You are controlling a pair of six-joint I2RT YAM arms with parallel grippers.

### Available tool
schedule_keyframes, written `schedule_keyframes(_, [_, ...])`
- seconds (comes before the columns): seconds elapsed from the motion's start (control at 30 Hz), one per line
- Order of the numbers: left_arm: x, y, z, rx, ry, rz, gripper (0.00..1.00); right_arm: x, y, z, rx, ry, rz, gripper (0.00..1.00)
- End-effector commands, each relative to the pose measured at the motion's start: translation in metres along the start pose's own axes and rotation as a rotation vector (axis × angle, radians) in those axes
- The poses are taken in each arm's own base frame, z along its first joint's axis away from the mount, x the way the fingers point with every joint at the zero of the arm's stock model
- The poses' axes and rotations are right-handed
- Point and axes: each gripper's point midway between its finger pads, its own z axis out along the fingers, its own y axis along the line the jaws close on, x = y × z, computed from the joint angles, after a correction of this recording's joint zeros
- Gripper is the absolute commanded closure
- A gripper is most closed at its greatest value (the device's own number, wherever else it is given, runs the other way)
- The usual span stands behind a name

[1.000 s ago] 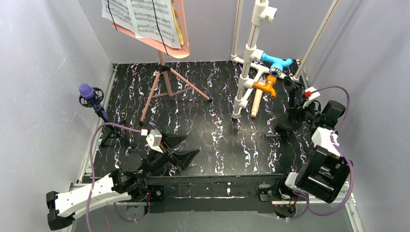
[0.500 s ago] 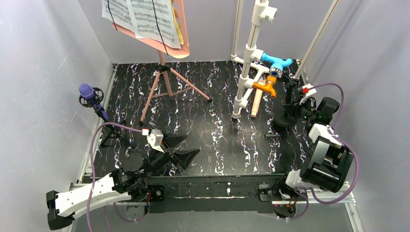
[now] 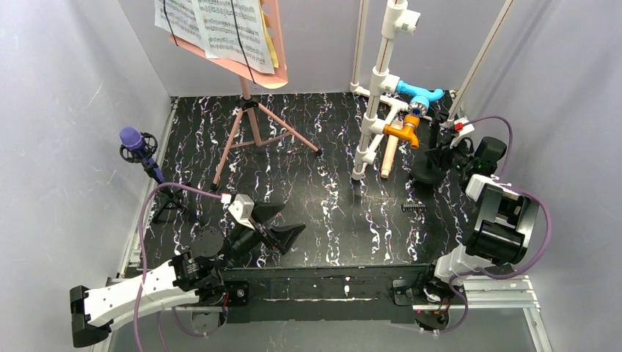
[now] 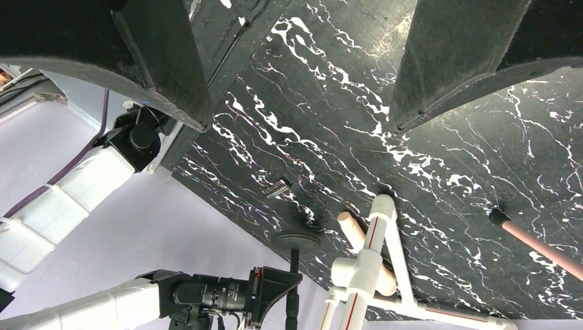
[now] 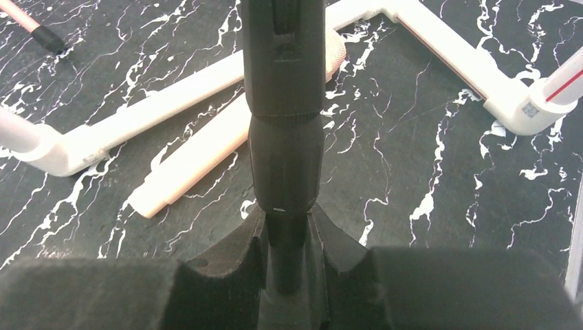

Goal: Pack up the instrument practice props
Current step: Place the microphone stand at the center of the board.

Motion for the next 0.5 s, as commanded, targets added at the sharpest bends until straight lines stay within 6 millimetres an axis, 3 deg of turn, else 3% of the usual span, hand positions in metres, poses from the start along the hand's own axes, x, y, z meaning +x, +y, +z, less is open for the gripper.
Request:
schedule_keyframes(0.0, [-0.022,-0.002,0.004,-0.016,-0.044,0.012,0.00,-0.054,-0.021,0.014,0.029,-0.131,-0.120,0.99])
schedule_keyframes(0.27, [-0.027,-0.006,0.006,-0.013,-0.040,0.013,0.00,-0.062,-0.034,0.039,0.066,-0.202,-0.123,0.99])
schedule_keyframes(0.47, [-0.029,-0.006,0.005,-0.016,-0.031,0.009,0.00,-0.044,-0.031,0.050,0.050,-0.211,-0.116,0.94])
